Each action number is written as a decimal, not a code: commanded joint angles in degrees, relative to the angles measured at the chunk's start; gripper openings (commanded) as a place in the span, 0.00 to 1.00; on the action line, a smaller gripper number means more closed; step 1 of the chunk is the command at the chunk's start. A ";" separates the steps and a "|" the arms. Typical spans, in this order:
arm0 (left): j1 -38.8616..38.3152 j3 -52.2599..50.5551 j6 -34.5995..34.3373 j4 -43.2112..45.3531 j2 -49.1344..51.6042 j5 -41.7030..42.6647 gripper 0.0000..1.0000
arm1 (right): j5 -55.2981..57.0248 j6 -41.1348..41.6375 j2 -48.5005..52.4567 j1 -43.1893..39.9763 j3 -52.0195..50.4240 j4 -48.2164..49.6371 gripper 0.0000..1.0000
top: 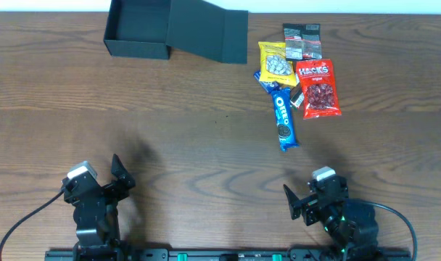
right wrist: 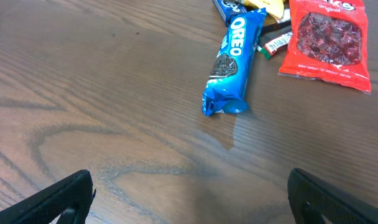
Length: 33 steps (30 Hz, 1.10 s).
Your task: Pack container
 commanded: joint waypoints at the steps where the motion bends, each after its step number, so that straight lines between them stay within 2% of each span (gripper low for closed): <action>1: -0.28 -1.22 -0.20 -0.22 -0.44 -0.59 0.95 | 0.48 0.94 -0.61 -0.83 -0.26 -0.04 0.99; 15: -0.28 -1.22 -0.46 -0.17 -0.44 -0.52 0.95 | 0.48 0.94 -0.61 -0.83 -0.26 -0.04 0.99; 23: -0.28 -1.22 -0.44 -0.20 -0.44 6.10 0.95 | 0.48 0.94 -0.61 -0.83 -0.26 -0.04 0.99; 33: -0.22 -1.22 -0.46 0.04 -0.44 7.23 0.95 | 0.48 0.94 -0.61 -0.83 -0.26 -0.04 0.99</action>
